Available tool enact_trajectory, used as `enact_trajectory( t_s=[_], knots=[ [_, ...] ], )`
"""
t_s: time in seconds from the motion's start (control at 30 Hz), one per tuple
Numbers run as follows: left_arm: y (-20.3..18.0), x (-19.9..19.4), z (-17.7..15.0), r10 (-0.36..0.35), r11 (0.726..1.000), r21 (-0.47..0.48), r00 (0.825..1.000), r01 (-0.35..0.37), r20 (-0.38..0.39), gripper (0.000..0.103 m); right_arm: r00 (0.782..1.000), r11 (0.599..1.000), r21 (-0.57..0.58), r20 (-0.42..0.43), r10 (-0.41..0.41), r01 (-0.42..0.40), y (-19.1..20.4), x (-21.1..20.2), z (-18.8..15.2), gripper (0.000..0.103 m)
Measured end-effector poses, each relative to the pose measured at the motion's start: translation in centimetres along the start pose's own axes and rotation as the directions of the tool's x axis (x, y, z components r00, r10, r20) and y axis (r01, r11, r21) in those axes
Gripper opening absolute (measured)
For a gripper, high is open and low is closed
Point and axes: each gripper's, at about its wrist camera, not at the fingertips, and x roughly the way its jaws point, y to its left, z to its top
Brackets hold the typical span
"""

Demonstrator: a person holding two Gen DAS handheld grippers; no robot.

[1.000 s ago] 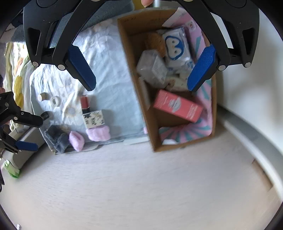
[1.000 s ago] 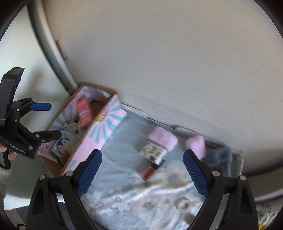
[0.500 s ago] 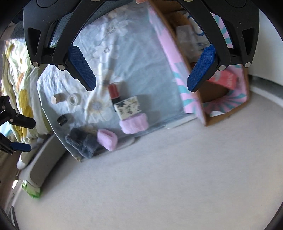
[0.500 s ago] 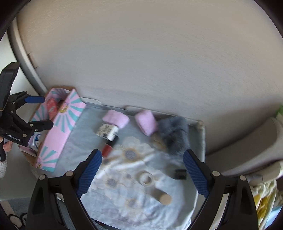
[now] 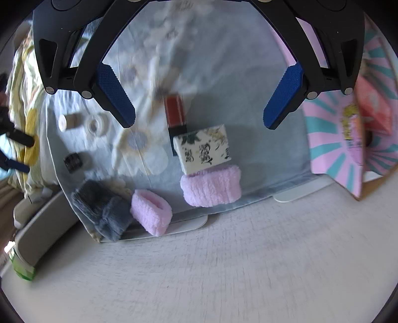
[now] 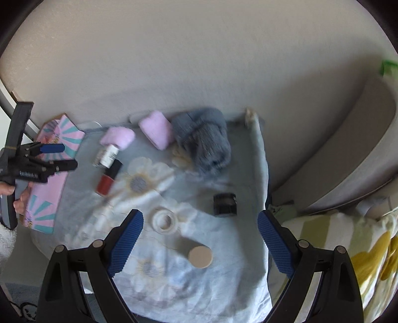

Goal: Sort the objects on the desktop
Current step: 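Withdraw both tools back toward the remaining table items, then grasp the white tissue pack with left tool while right tool grasps the black jar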

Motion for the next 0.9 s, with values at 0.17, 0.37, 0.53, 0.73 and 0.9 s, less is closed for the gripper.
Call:
enact_trajectory(
  t_s=[0.17, 0.37, 0.53, 0.73, 0.9],
  knots=[
    [0.2, 3.3, 0.2, 0.003, 0.999, -0.047, 1.0, -0.002, 0.011, 0.098, 1.0, 0.999, 0.035, -0.002, 0.012, -0.012, -1.5, 3.9, -1.0, 0.066],
    [1.1, 5.8, 0.8, 0.014, 0.996, -0.093, 1.0, -0.015, -0.017, 0.094, 1.0, 1.0, 0.014, -0.03, 0.003, -0.003, -2.5, 6.7, -0.1, 0.062],
    [2.0, 6.7, 0.8, -0.02, 0.992, -0.128, 0.999, 0.016, -0.036, 0.093, 0.999, 0.999, -0.025, -0.043, 0.024, -0.025, -2.5, 7.6, 0.3, 0.061],
    [2.7, 7.6, 0.9, -0.057, 0.983, -0.175, 0.997, 0.048, -0.045, 0.076, 0.997, 0.999, -0.016, -0.069, 0.041, -0.042, -3.3, 8.5, 0.5, 0.046],
    [2.8, 7.3, 1.0, -0.084, 0.981, -0.179, 0.996, 0.075, -0.042, 0.061, 0.996, 0.999, -0.021, -0.085, 0.028, -0.03, -3.8, 8.7, 0.4, 0.033]
  ],
)
